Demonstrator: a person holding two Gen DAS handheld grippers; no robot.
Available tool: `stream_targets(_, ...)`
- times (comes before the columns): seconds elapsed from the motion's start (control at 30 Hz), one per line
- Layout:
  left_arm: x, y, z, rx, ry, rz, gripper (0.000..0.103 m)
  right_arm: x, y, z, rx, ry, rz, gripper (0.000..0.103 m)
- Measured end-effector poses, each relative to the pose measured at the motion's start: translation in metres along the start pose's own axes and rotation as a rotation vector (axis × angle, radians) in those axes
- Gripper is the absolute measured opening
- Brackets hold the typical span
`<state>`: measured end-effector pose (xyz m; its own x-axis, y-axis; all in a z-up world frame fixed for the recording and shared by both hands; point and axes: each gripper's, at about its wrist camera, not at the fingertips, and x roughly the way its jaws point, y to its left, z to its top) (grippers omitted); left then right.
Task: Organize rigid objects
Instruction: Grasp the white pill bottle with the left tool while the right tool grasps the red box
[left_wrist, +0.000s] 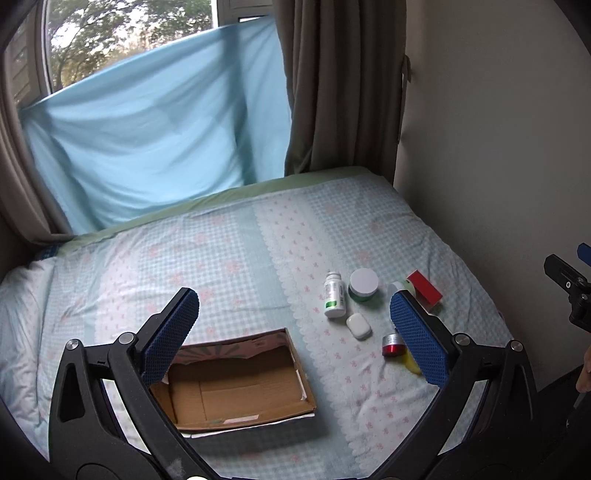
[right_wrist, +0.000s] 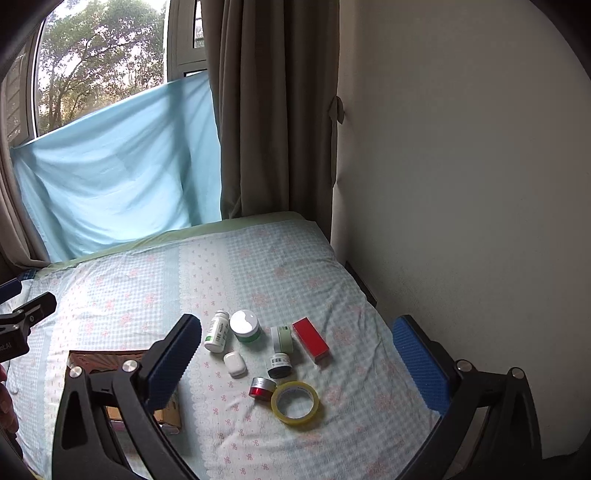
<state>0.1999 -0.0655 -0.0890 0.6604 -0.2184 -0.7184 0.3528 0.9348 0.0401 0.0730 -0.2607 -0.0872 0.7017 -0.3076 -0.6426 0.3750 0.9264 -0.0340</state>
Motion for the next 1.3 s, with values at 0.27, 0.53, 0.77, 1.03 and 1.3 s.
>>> stream_targets(0.27,0.153,-0.025,0.012,0.022,0.229,-0.033,0.103,0.116,-0.031,0.002,-0.034,0.162,-0.02,0.103)
stream_targets(0.53,0.301,-0.039,-0.006,0.028,0.484,-0.066,0.103,0.229,-0.051,-0.006,-0.085,0.351,-0.02,0.103)
stream_targets(0.77,0.405,-0.058,-0.039,0.124,0.671,-0.06,0.101,0.325,-0.047,-0.027,-0.214,0.514,0.031,0.103)
stream_targets(1.03,0.471,-0.068,-0.062,0.164,0.793,-0.063,0.097,0.412,-0.039,-0.077,-0.338,0.747,0.119,0.098)
stream_targets(1.3,0.517,-0.07,-0.077,0.203,0.873,-0.086,0.081,0.45,-0.027,-0.11,-0.424,0.871,0.136,0.066)
